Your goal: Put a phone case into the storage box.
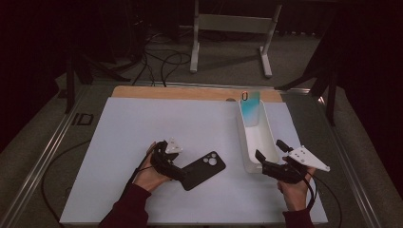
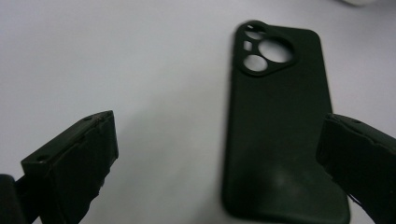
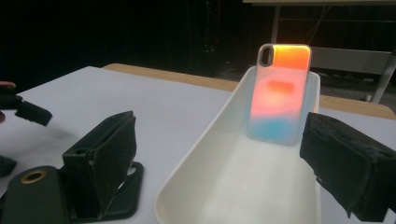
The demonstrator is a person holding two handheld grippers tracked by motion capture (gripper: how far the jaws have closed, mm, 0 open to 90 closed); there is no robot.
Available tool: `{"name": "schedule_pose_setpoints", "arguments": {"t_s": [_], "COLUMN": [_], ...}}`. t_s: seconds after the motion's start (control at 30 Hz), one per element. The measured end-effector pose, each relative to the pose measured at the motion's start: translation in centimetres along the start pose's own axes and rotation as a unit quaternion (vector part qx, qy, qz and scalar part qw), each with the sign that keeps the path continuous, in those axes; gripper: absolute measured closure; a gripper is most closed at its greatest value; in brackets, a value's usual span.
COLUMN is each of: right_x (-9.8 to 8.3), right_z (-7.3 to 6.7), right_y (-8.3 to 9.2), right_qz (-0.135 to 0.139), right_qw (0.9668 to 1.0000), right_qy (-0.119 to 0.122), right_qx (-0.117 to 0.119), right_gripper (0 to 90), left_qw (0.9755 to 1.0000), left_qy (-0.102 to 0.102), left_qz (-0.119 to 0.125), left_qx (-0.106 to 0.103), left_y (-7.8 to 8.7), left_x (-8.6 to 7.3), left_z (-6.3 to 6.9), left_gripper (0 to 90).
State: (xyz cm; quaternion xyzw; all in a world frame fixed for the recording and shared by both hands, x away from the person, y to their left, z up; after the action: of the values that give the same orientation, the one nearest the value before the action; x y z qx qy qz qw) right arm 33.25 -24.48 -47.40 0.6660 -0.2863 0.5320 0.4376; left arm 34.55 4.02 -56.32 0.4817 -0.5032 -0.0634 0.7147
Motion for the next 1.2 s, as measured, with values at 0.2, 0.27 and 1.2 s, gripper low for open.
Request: {"name": "schedule_pose_setpoints", "arguments": {"t_s": [0.2,0.27,1.2], "right_x": [0.0,0.1,0.1], "right_z": [0.0,0.0,0.0], "right_y": [0.0,0.0,0.0], "right_qz": [0.001,0.001,0.003], "right_qw": [1.0000,1.0000,1.0000], "right_qy": [-0.001,-0.001,-0.004], "right_qx": [-0.001,0.000,0.000], "right_gripper": [10.5,10.6,10.6], "left_qw": [0.9996,0.9991,0.9930], "left_qy": [-0.008,-0.014,-0.042], "left_qz": [-0.017,-0.027,-0.106], "left_qx": [-0.022,-0.029,-0.031], "left_y": [-1.4,-1.9,-3.8], "left_x": [0.0,-0.1,-1.1], "left_z": [1.5,1.9,3.9], "left_gripper": [0.0,0.0,9.8]}}
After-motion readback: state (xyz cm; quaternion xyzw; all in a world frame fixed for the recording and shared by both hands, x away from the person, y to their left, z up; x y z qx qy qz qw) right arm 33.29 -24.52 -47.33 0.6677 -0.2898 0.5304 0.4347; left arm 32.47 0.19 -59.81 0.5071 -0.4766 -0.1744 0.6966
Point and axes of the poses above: each handheld gripper's, and its own axes: y roughly backward along the jaws, x roughly out of its top, z roughly to its right, the point moved 9 cm from there along -y, roughly forward along the jaws, and after that the axes turned 1 degree about -z, right-handed, at the moved point
